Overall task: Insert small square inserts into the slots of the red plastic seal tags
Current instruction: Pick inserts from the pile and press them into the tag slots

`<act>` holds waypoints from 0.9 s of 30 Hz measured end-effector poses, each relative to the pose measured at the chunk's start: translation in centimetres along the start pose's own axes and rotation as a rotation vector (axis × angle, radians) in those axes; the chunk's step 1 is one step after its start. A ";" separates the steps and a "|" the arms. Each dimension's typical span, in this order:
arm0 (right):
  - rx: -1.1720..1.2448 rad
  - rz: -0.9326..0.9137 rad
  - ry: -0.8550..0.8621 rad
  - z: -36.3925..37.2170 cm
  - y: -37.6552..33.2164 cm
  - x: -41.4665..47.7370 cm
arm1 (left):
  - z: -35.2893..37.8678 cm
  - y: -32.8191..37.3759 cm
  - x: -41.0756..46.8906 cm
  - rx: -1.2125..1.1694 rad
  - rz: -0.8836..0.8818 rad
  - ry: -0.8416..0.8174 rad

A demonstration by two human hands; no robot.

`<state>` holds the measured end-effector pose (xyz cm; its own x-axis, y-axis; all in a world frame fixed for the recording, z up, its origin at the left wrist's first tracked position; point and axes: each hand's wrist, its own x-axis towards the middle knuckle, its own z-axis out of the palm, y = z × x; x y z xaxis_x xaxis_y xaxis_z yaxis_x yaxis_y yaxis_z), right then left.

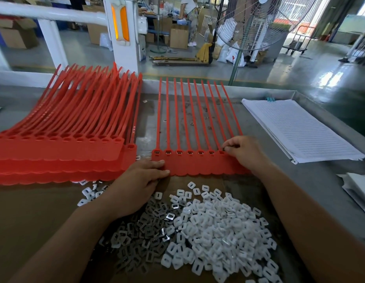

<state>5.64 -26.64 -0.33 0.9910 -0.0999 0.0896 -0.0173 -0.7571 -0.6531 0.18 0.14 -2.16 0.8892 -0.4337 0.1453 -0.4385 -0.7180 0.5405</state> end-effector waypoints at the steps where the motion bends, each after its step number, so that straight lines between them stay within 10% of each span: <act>1: 0.005 0.014 -0.008 0.1 0.1 0.0 | 0.0 0.0 0.0 0.001 0.004 0.001; 27: 0.043 0.072 -0.022 0.4 0.4 0.4 | 0.0 -0.1 0.0 0.003 0.014 0.000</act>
<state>6.04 -26.76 -0.84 0.9901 -0.1384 0.0248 -0.0835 -0.7203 -0.6886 0.19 0.24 -2.20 0.8832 -0.4434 0.1525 -0.4509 -0.7139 0.5357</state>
